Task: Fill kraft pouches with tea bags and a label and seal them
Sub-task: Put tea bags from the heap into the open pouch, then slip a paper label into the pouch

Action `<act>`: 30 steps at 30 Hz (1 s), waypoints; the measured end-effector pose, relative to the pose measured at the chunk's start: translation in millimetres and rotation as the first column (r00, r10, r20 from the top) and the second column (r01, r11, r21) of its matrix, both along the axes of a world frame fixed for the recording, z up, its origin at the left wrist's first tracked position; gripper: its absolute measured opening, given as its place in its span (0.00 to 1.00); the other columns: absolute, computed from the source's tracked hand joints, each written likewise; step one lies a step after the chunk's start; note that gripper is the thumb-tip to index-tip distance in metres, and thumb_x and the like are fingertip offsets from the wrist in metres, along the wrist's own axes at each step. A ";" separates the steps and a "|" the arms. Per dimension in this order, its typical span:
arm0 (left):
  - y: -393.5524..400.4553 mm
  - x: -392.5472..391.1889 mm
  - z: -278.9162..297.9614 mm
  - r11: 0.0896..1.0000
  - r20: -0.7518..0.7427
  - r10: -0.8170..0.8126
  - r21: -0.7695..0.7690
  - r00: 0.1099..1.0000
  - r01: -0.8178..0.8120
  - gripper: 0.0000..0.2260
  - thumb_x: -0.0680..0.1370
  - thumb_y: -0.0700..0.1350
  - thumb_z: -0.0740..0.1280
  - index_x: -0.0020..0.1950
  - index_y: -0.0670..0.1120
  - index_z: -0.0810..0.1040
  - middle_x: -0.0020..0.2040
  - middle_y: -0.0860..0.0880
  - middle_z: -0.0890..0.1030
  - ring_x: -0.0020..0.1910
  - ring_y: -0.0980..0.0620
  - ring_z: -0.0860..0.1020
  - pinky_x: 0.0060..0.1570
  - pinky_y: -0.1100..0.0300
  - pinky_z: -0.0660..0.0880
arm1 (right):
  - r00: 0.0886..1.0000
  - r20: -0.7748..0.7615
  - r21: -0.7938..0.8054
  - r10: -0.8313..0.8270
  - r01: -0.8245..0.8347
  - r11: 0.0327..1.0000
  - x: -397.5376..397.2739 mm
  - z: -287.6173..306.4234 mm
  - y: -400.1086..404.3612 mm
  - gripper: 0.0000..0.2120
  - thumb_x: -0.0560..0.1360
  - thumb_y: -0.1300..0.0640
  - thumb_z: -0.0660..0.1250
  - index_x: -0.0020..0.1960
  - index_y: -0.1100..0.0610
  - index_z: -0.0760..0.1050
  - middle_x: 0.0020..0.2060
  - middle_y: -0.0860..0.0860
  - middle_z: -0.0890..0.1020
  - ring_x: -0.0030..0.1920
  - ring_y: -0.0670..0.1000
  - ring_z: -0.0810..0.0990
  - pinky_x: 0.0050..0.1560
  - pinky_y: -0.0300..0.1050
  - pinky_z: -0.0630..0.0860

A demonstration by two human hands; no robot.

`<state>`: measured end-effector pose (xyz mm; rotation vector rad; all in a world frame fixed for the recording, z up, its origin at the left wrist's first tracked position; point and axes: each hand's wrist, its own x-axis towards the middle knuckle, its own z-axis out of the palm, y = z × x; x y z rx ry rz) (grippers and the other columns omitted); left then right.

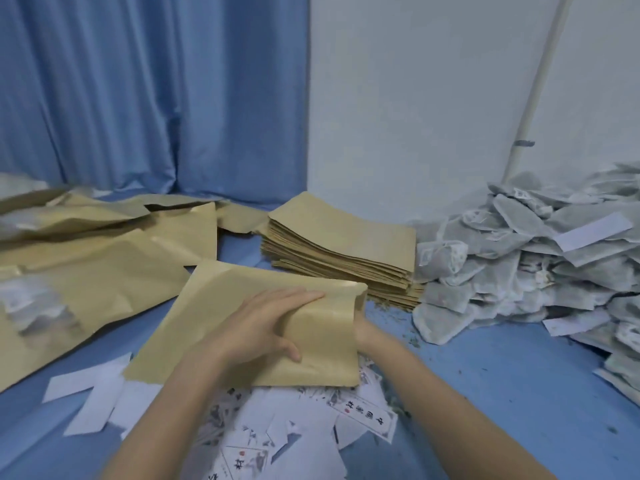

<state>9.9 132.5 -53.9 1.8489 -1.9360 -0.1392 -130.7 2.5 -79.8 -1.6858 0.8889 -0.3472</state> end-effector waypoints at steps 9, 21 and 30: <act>0.4 27.8 -2.8 0.997 -0.190 0.063 0.054 0.980 -0.054 0.43 0.61 0.44 0.80 0.62 0.76 0.60 0.65 0.71 0.66 0.66 0.63 0.63 0.65 0.66 0.58 | 0.891 -0.453 -0.552 0.034 -0.310 0.774 -62.8 -27.4 -26.5 0.28 0.72 0.41 0.67 0.67 0.53 0.70 0.61 0.47 0.70 0.62 0.46 0.66 0.60 0.38 0.61; -3.4 15.8 -4.6 0.986 -0.095 0.127 0.124 0.987 -0.114 0.25 0.71 0.68 0.56 0.68 0.70 0.61 0.73 0.62 0.61 0.72 0.62 0.55 0.73 0.55 0.45 | 0.938 -0.347 -0.409 -0.012 -0.140 0.902 -62.8 -14.9 -33.0 0.12 0.70 0.50 0.73 0.47 0.57 0.79 0.31 0.40 0.72 0.34 0.41 0.70 0.32 0.28 0.64; -1.9 15.8 -1.4 0.998 -0.388 0.021 -0.044 0.921 -0.041 0.21 0.70 0.63 0.65 0.63 0.67 0.73 0.62 0.69 0.75 0.63 0.69 0.69 0.65 0.59 0.67 | 0.977 0.166 -0.586 -0.134 0.207 0.783 -98.1 20.6 -30.7 0.13 0.70 0.61 0.72 0.38 0.41 0.80 0.32 0.36 0.82 0.33 0.33 0.78 0.34 0.24 0.70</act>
